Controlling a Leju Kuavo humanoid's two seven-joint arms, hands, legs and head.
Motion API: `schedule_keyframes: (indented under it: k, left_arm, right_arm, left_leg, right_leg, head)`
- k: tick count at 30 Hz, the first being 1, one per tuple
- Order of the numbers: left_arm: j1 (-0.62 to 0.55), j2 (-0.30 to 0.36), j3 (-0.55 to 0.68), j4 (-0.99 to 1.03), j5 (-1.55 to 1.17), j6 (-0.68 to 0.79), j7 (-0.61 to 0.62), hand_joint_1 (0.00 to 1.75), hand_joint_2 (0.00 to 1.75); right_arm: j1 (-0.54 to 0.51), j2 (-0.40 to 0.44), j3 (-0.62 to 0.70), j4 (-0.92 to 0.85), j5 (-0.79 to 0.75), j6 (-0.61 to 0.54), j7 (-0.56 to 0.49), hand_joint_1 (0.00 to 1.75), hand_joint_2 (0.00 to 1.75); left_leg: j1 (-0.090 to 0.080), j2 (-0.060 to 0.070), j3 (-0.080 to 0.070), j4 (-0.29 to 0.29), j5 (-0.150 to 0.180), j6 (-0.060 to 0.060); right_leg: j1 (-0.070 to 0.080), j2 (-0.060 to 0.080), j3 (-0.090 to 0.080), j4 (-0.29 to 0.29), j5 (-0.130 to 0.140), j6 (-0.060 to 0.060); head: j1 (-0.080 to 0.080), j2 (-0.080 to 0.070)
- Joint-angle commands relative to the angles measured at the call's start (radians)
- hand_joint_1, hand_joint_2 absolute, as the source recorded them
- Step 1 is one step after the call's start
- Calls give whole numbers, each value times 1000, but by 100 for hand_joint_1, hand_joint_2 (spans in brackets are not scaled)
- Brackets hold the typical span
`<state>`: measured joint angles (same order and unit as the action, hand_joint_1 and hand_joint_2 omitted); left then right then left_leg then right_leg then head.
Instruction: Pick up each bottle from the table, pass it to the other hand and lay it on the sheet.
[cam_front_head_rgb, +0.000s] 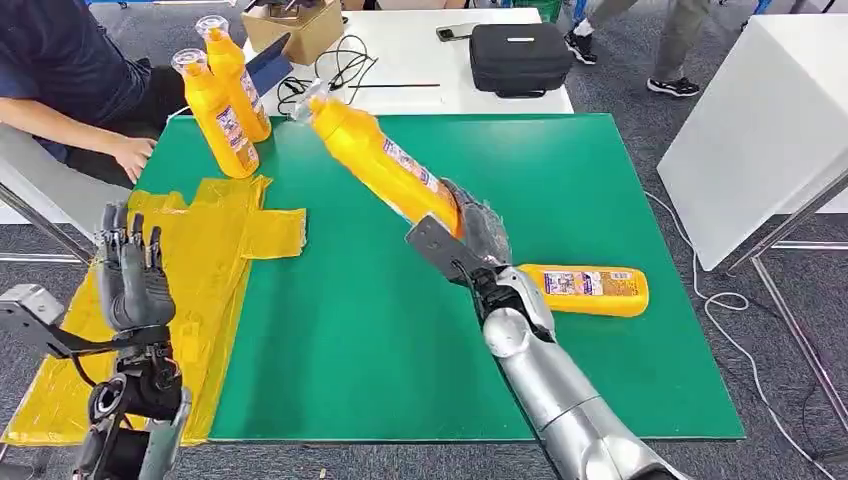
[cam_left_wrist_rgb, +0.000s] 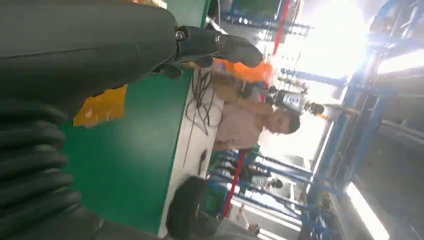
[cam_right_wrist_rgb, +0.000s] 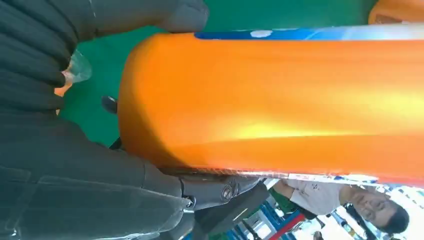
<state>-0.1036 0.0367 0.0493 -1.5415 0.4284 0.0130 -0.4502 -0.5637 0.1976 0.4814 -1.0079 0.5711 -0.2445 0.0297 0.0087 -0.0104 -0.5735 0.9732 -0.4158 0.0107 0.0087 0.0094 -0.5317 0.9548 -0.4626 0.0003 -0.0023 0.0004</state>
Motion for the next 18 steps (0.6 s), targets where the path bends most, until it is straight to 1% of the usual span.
schedule_keyframes:
  k: [1, 4, 7, 11, 12, 13, 14, 15, 16, 18]
  left_arm:
    - [-166, -47, -120, 116, 84, -8, 62, 0, 175]
    - [-178, -61, -140, 118, 130, -24, 78, 0, 175]
    - [-158, -72, -161, 81, 205, -54, 118, 0, 175]
    - [-131, -80, -197, 20, 251, -75, 143, 0, 175]
    - [-127, -81, -207, 7, 260, -79, 150, 0, 175]
    - [-121, -84, -217, -9, 265, -81, 155, 0, 175]
    - [-118, -88, -225, -21, 271, -80, 161, 0, 175]
    - [-115, -89, -229, -28, 272, -80, 163, 0, 175]
    - [-106, -91, -236, -43, 278, -78, 169, 0, 175]
    - [-96, -94, -241, -57, 288, -79, 176, 0, 175]
  right_arm:
    - [-108, 66, 79, 17, 19, -18, 43, 175, 175]
    - [-130, 113, 140, 47, 57, -46, 55, 175, 175]
    - [-144, 151, 200, 116, 78, -62, 79, 175, 175]
    - [-172, 151, 344, 206, 5, -117, 119, 175, 175]
    - [-178, 151, 374, 223, -23, -131, 120, 175, 175]
    - [-182, 151, 402, 237, -31, -144, 128, 175, 175]
    - [-184, 151, 424, 243, -44, -150, 131, 175, 175]
    - [-182, 151, 431, 243, -48, -151, 132, 175, 175]
    - [-180, 151, 452, 242, -48, -154, 136, 175, 175]
    - [-177, 151, 467, 238, -55, -155, 144, 175, 175]
  left_leg:
    - [0, 0, 0, 1, 0, 0]
    - [-1, 1, 0, 1, 0, 0]
    - [0, 2, 3, 1, -2, 0]
    - [0, 3, 4, -1, -2, 0]
    - [1, 2, 3, -1, -1, 0]
    - [2, 3, 8, 0, -4, 0]
    - [1, 2, 3, 0, -2, 0]
    - [1, 2, 1, -1, -1, 0]
    - [1, 3, 4, 0, -3, 0]
    - [1, 2, 1, -1, -1, 0]
  right_leg:
    - [0, -1, 0, 1, 0, 2]
    - [-1, 0, 0, 1, 0, 1]
    - [0, 0, 2, 1, -1, 2]
    - [1, 2, 4, -1, -1, 2]
    - [1, 1, 2, -1, 0, 2]
    - [2, 1, 8, -2, -2, 4]
    - [1, 1, 3, 0, -1, 2]
    - [1, 1, 1, 0, 0, 2]
    - [1, 2, 4, -1, -1, 3]
    - [1, 1, 1, 0, 0, 2]
  head:
    - [0, 0]
    - [-1, 0]
    - [0, 0]
    - [-1, 0]
    - [-1, 0]
    - [0, 0]
    - [0, 0]
    - [0, 0]
    - [0, 0]
    - [0, 0]
